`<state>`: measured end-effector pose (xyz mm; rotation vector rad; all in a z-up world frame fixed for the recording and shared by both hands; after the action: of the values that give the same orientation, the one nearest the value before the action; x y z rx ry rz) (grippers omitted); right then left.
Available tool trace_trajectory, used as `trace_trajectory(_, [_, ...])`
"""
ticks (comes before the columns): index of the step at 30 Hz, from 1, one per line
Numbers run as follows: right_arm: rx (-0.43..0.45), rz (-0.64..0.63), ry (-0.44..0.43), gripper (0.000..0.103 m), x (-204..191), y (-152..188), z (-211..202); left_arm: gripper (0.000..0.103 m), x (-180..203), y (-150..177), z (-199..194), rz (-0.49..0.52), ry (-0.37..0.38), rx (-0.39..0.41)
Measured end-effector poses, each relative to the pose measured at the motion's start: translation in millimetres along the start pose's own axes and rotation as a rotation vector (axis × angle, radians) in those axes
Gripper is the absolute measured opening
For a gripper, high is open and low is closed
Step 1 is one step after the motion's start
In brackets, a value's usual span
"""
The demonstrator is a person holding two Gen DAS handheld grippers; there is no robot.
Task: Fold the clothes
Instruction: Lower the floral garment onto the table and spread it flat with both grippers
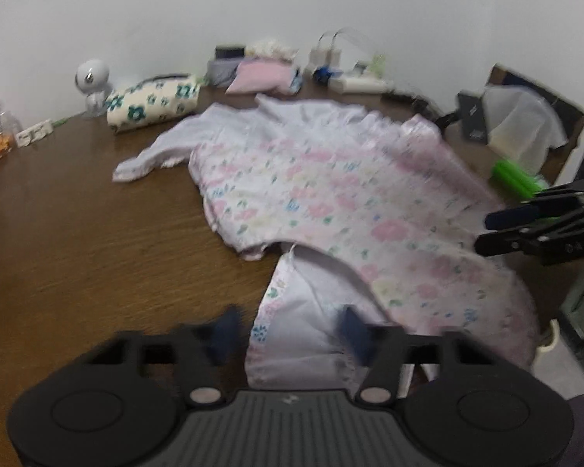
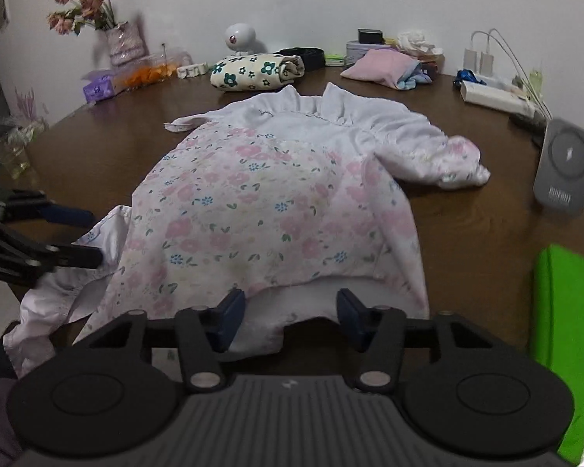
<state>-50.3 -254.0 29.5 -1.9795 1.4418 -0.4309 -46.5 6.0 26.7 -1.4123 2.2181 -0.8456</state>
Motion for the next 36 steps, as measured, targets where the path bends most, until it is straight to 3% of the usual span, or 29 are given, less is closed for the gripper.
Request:
trace_trajectory(2, [-0.003,-0.02,0.012,0.036,-8,3,11,0.017,-3,0,0,0.019,-0.027,0.006])
trace_trajectory(4, [-0.004,-0.053,0.026,0.036,-21,8,18,0.011,-7,0,2,0.039,-0.058,0.013])
trace_trajectory(8, [0.013,-0.097,0.023,0.036,-51,0,32,0.008,-42,-14,26,0.08,-0.248,0.036])
trace_trajectory(9, [0.017,-0.098,0.011,0.036,-58,-5,38,0.001,-55,-21,33,0.081,-0.307,0.032])
trace_trajectory(11, [0.032,-0.088,0.001,0.047,-72,-18,53,0.001,-83,-39,54,0.089,-0.46,0.016])
trace_trajectory(14, [0.039,-0.053,-0.064,0.05,-90,-39,72,0.002,-117,-61,51,-0.002,-0.521,0.024])
trace_trajectory(15, [0.051,-0.045,-0.099,0.05,-92,-44,67,0.007,-126,-66,46,-0.03,-0.53,0.035])
trace_trajectory(17, [0.131,-0.048,-0.147,0.055,-87,-48,46,0.017,-124,-66,10,-0.064,-0.451,0.127])
trace_trajectory(19, [0.202,-0.02,-0.089,0.064,-66,-47,27,0.039,-111,-56,-18,-0.067,-0.394,0.176])
trace_trajectory(21, [0.229,0.054,0.037,0.068,-35,-48,22,0.042,-91,-42,-26,-0.021,-0.321,0.19])
trace_trajectory(23, [0.193,0.128,0.145,0.069,-5,-49,32,0.048,-75,-34,-12,0.003,-0.266,0.152])
trace_trajectory(25, [0.141,0.154,0.187,0.068,9,-45,46,0.05,-62,-27,2,0.022,-0.215,0.114])
trace_trajectory(32, [0.183,0.127,0.087,0.066,-15,-25,24,0.057,-68,-63,50,-0.044,-0.145,0.034])
trace_trajectory(36, [0.108,0.023,0.013,0.062,-44,-22,28,0.058,-66,-73,74,-0.037,-0.116,-0.001])
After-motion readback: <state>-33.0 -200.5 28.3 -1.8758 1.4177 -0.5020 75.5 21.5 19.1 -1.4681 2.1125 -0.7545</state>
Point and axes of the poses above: each gripper's, at about its wrist camera, not at the fingertips, and z roughly the way its jaws point, x to its right, y to its underside, the point moved 1 cm from there along z, roughly the way its jaws point, and after that the axes turned 3 degrees about -x, right-handed, at the moved point
